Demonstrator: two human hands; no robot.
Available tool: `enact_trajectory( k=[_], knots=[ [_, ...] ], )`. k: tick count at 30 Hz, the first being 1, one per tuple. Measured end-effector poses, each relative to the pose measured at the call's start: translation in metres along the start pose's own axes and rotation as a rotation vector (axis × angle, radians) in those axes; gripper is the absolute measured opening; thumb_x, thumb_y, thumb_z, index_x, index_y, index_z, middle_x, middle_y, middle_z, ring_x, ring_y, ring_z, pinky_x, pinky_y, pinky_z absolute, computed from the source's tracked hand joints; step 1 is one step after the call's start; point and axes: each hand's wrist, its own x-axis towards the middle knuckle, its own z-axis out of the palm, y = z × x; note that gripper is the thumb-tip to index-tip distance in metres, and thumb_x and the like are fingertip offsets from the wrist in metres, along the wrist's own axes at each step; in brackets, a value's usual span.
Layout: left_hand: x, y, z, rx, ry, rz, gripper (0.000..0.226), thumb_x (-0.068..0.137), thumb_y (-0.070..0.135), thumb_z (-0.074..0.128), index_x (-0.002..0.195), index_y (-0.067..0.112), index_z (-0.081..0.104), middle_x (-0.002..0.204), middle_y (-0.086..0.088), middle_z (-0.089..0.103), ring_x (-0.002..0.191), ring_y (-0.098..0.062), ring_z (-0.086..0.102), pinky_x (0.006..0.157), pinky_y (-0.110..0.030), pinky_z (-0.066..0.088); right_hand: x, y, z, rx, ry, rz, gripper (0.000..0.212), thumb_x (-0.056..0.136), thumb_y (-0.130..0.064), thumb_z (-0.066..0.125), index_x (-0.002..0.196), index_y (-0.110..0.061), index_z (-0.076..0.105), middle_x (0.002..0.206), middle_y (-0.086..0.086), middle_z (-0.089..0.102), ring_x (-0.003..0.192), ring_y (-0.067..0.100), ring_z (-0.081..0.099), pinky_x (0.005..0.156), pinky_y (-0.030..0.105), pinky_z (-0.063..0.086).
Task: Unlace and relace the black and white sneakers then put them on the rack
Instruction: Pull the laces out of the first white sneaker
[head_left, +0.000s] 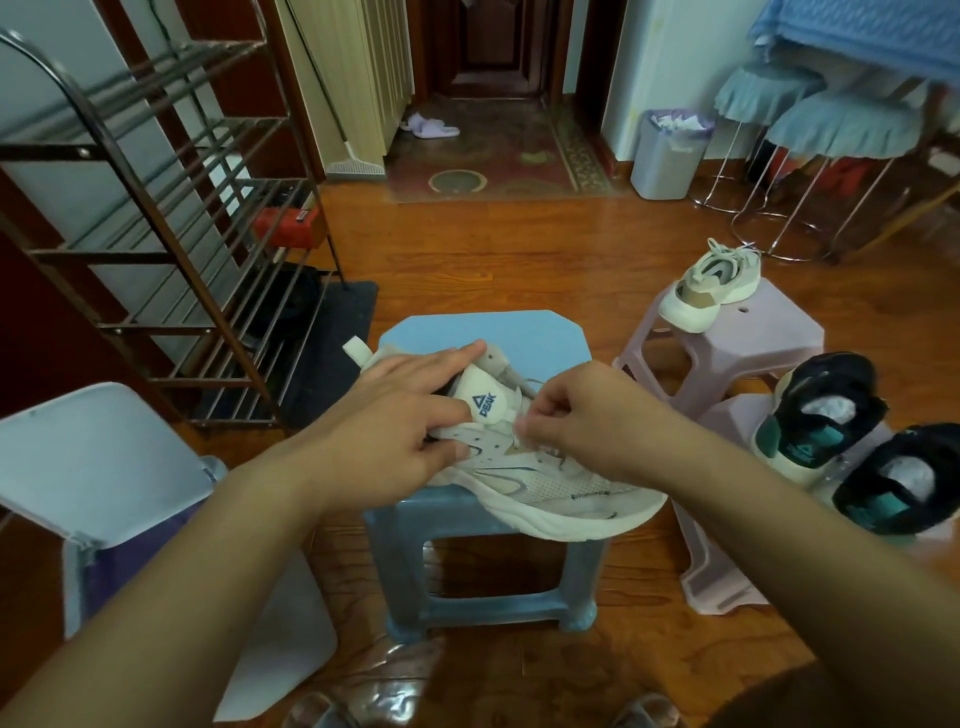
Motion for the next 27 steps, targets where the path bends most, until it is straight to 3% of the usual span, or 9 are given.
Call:
enact_trajectory(
  k=[4, 8, 12, 16, 19, 21, 24, 27],
  knots=[
    [0.002, 0.0, 0.001, 0.027, 0.001, -0.015, 0.016, 0.098, 0.042, 0.062, 0.084, 0.033, 0.064, 0.169, 0.017, 0.005, 0.15, -0.002, 0.013, 0.119, -0.026, 0.003, -0.001, -0.013, 0.023, -0.075, 0.111, 0.153, 0.037, 0.087, -0.057, 0.067, 0.077, -0.021, 0.067, 0.068, -0.004, 0.063, 0.067, 0.014, 0.061, 0.054, 0.028, 0.04],
    [0.001, -0.001, 0.002, 0.036, 0.013, 0.003, 0.019, 0.096, 0.042, 0.062, 0.081, 0.031, 0.063, 0.169, 0.016, 0.007, 0.153, -0.004, 0.013, 0.123, -0.033, 0.007, 0.001, -0.017, 0.021, 0.113, 0.096, 0.243, 0.033, 0.088, -0.052, 0.07, 0.082, -0.019, 0.07, 0.071, -0.002, 0.064, 0.066, 0.014, 0.061, 0.055, 0.027, 0.043],
    [0.0, -0.001, 0.004, 0.074, 0.017, 0.029, 0.014, 0.097, 0.043, 0.059, 0.088, 0.034, 0.065, 0.168, 0.02, 0.004, 0.156, -0.007, -0.005, 0.123, -0.038, 0.004, 0.002, -0.016, 0.022, 0.177, 0.111, 0.257, 0.02, 0.086, -0.033, 0.074, 0.084, -0.014, 0.073, 0.071, 0.001, 0.066, 0.063, 0.017, 0.06, 0.058, 0.031, 0.049],
    [-0.001, 0.001, 0.001, 0.082, 0.023, -0.002, 0.02, 0.098, 0.045, 0.055, 0.08, 0.044, 0.048, 0.168, 0.019, 0.006, 0.157, -0.015, 0.006, 0.125, -0.044, 0.011, -0.012, -0.004, 0.019, 0.395, 0.066, 0.082, 0.01, 0.084, -0.017, 0.074, 0.076, -0.011, 0.073, 0.057, -0.006, 0.054, 0.05, 0.008, 0.046, 0.048, 0.022, 0.04],
    [0.0, 0.003, 0.004, 0.084, 0.071, -0.054, 0.02, 0.1, 0.042, 0.056, 0.082, 0.04, 0.049, 0.169, 0.015, 0.008, 0.153, -0.021, 0.02, 0.123, -0.046, 0.016, -0.022, 0.002, 0.018, 0.27, 0.002, -0.142, 0.011, 0.084, -0.014, 0.074, 0.075, -0.02, 0.072, 0.062, -0.007, 0.055, 0.057, 0.003, 0.046, 0.057, 0.019, 0.041],
    [0.002, 0.004, 0.009, 0.113, 0.092, -0.055, 0.016, 0.101, 0.039, 0.056, 0.086, 0.034, 0.053, 0.17, 0.012, 0.009, 0.153, -0.022, 0.021, 0.123, -0.046, 0.013, -0.024, 0.001, 0.017, 0.251, -0.032, -0.088, 0.007, 0.087, -0.021, 0.072, 0.08, -0.022, 0.073, 0.065, -0.006, 0.058, 0.059, 0.002, 0.049, 0.06, 0.021, 0.043],
    [0.003, 0.007, 0.013, 0.13, 0.096, -0.047, 0.02, 0.101, 0.037, 0.056, 0.085, 0.039, 0.043, 0.17, 0.01, 0.008, 0.155, -0.019, 0.017, 0.124, -0.045, 0.008, -0.023, -0.005, 0.014, 0.289, -0.027, 0.16, 0.038, 0.09, -0.052, 0.066, 0.088, -0.015, 0.074, 0.062, -0.006, 0.054, 0.057, 0.008, 0.049, 0.055, 0.025, 0.039],
    [0.003, 0.007, 0.012, 0.129, 0.102, -0.028, 0.024, 0.1, 0.036, 0.058, 0.085, 0.041, 0.041, 0.17, 0.009, 0.008, 0.155, -0.019, 0.017, 0.124, -0.048, 0.009, -0.009, -0.013, 0.017, 0.206, 0.054, 0.236, 0.051, 0.092, -0.059, 0.058, 0.08, -0.012, 0.072, 0.06, -0.003, 0.055, 0.058, 0.014, 0.052, 0.054, 0.028, 0.037]
  ],
)
